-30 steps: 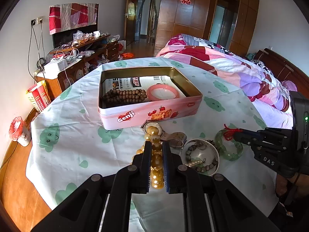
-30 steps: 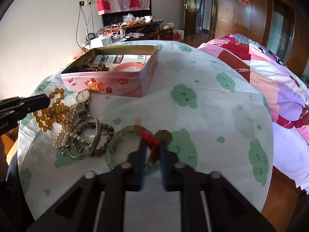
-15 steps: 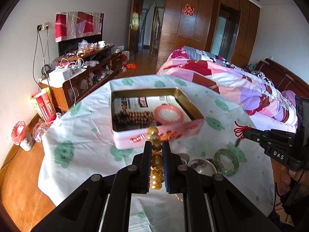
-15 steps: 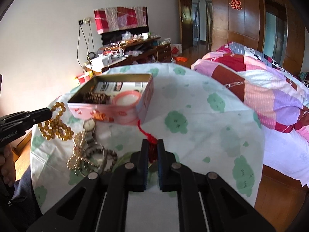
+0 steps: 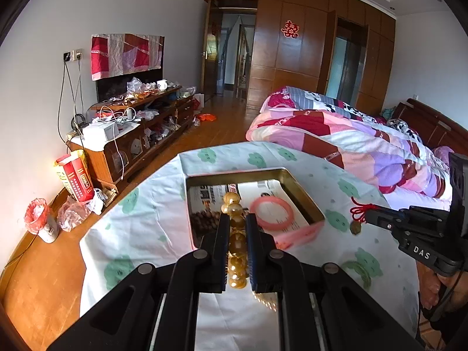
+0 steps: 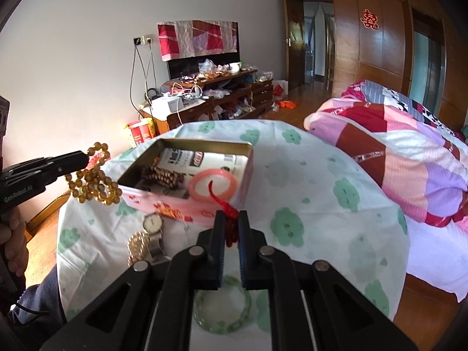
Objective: Organize jewelry
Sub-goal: 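Carry the red cord into the tin with the right tool while the left carries the gold beads, then open both tools to drop the gold beads and red cord in the tin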
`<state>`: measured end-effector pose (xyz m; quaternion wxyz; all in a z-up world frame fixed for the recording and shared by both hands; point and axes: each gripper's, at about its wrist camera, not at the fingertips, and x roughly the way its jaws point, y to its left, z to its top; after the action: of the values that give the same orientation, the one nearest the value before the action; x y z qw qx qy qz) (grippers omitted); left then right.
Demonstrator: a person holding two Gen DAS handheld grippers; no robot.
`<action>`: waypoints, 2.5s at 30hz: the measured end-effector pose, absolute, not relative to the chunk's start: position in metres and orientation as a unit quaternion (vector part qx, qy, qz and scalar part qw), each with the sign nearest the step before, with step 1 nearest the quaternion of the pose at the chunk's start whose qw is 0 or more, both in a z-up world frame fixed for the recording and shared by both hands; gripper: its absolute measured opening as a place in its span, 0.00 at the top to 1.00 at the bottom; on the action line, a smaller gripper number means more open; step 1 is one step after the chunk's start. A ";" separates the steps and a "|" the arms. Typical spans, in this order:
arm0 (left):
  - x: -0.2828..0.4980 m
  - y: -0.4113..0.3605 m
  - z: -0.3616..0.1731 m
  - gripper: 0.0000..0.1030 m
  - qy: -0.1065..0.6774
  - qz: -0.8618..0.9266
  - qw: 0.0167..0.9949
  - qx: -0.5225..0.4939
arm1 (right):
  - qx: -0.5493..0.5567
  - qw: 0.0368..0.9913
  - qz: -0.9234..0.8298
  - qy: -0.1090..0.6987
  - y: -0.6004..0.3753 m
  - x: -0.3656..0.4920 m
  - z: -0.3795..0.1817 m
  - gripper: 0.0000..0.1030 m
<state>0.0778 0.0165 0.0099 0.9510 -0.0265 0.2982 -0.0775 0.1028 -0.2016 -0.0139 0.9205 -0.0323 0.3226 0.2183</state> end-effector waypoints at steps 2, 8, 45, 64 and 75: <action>0.084 0.017 0.011 0.91 0.295 -0.073 0.953 -0.022 | -0.029 0.920 0.224 0.320 -0.198 0.107 -0.010 0.90; 0.103 0.016 0.011 0.91 0.296 -0.067 0.953 -0.015 | -0.022 0.918 0.239 0.314 -0.184 0.124 -0.003 0.90; 0.157 0.018 -0.035 0.90 0.355 -0.046 0.934 -0.005 | -0.049 0.907 0.243 0.340 -0.126 0.196 -0.024 0.90; 0.163 0.017 -0.047 0.90 0.371 -0.043 0.927 0.009 | -0.060 0.898 0.235 0.366 -0.119 0.211 -0.044 0.89; 0.154 0.018 -0.037 0.32 0.341 -0.014 0.940 0.017 | -0.044 0.906 0.220 0.358 -0.129 0.209 -0.045 0.31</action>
<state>0.1539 0.0184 -0.0374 0.9398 0.0170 0.3411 -0.0143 0.2087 -0.1286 -0.0452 0.9063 -0.0442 0.3583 0.2196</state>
